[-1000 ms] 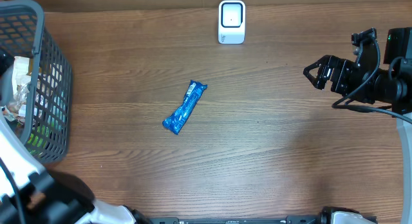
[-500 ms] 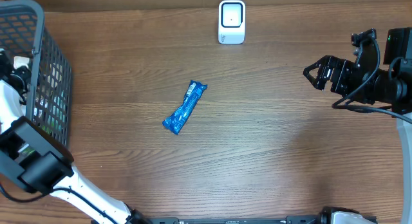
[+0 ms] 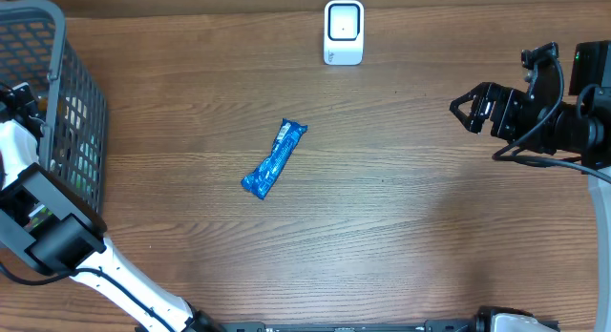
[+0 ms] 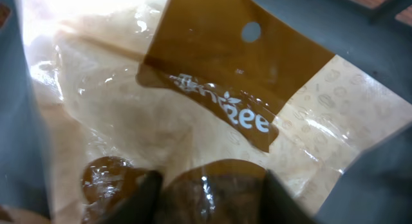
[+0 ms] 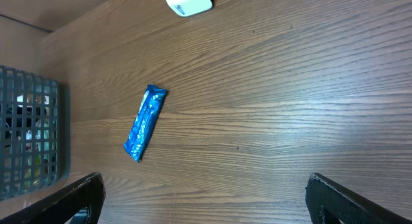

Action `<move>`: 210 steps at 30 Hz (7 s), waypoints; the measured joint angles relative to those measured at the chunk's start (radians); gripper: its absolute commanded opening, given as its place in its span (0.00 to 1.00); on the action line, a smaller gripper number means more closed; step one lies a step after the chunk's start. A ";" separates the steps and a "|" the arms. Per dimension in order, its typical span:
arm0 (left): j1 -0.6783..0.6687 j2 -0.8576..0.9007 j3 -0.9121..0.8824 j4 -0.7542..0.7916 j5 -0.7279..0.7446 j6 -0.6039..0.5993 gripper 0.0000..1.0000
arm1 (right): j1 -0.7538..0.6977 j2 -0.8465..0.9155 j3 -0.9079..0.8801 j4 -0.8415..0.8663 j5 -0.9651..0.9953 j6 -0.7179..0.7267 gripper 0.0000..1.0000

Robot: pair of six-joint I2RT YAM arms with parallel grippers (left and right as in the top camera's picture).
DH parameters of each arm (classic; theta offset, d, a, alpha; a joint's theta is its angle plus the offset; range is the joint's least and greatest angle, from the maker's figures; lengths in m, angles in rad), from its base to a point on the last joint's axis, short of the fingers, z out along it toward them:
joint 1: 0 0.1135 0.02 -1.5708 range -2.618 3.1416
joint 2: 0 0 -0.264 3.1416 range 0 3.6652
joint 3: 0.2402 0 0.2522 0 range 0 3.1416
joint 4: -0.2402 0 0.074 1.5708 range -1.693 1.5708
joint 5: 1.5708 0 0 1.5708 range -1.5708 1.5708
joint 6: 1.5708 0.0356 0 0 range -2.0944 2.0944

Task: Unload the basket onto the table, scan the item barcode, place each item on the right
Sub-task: 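Return the left gripper into the basket and grasp the brown Pantree bag, then carry the brown bag out and drop it beside the blue bar, then reach the left gripper into the basket and grasp the light green packet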

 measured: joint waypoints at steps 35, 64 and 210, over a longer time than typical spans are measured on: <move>0.000 -0.044 0.745 -0.636 0.050 -0.104 1.00 | 0.000 0.000 0.000 0.014 0.000 0.000 1.00; 0.000 0.342 0.676 -0.700 -0.016 -0.082 0.04 | 0.000 0.055 0.000 0.028 0.000 0.000 1.00; 0.006 0.336 0.786 -0.982 0.218 0.052 0.73 | 0.000 0.058 0.156 -0.001 0.026 -0.026 1.00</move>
